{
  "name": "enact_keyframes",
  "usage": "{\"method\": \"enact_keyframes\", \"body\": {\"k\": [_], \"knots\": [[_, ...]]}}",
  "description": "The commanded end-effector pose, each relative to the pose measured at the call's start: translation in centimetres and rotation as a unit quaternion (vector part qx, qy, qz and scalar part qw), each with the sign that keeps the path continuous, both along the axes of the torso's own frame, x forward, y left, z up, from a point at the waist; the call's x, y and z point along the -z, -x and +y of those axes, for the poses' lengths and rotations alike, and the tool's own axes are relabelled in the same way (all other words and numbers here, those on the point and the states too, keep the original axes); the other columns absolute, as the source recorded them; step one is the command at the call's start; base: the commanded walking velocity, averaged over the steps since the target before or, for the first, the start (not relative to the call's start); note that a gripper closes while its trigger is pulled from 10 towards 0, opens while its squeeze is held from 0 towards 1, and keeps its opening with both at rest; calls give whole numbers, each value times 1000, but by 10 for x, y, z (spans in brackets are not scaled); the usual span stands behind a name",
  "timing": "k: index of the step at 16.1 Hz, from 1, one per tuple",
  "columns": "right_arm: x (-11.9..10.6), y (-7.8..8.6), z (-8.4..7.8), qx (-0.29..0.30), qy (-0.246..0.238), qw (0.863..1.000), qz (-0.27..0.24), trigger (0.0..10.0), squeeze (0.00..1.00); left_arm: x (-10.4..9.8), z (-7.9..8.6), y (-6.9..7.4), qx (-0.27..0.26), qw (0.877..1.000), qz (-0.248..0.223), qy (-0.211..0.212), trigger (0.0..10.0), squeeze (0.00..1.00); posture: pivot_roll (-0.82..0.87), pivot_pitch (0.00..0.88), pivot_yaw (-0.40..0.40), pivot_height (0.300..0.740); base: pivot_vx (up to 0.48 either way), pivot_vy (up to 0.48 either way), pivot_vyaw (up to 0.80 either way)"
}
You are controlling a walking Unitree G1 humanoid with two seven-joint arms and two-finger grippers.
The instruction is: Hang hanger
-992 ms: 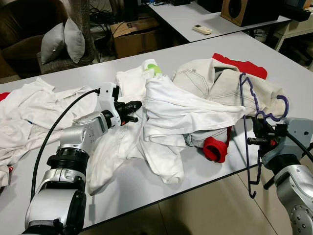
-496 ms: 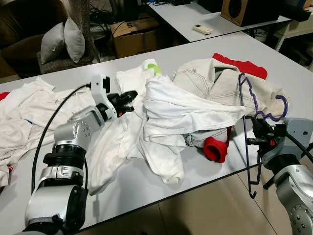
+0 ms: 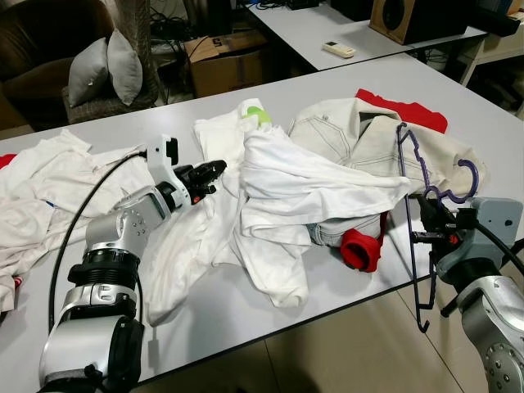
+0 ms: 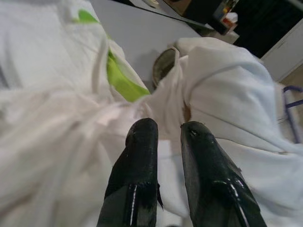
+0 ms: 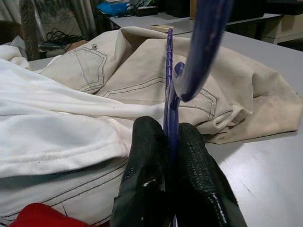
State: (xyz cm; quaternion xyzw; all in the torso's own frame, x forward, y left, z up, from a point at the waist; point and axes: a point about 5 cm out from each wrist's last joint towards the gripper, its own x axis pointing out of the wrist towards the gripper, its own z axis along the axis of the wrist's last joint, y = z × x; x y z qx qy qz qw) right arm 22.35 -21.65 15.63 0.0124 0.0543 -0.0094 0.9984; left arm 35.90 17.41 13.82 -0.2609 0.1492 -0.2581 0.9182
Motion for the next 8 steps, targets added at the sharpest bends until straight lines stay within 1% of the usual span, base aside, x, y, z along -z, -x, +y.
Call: {"method": "enact_keyframes", "body": {"k": [1, 2, 5, 7, 8], "knots": [[5, 0, 5, -13, -6, 1000, 11, 10000, 0, 7, 3, 3, -11, 999, 23, 30, 10000, 1000, -62, 0, 96, 740, 0, 0, 0], [5, 0, 5, -15, -4, 1000, 12, 10000, 0, 9, 4, 3, -21, 998, 30, 45, 10000, 1000, -63, 0, 94, 740, 0, 0, 0], [4, 0, 6, -18, -2, 1000, 12, 10000, 0, 16, 1, 4, -28, 997, 44, 54, 10000, 1000, -69, 0, 95, 740, 0, 0, 0], [4, 0, 6, -19, 0, 1000, 13, 10000, 0, 22, -1, 5, -28, 998, 51, 29, 10000, 1000, -69, 0, 95, 740, 0, 0, 0], [4, 0, 6, -19, 0, 1000, 13, 10000, 0, 24, -1, 5, -29, 998, 55, 24, 10000, 1000, -72, 0, 94, 740, 0, 0, 0]]}}
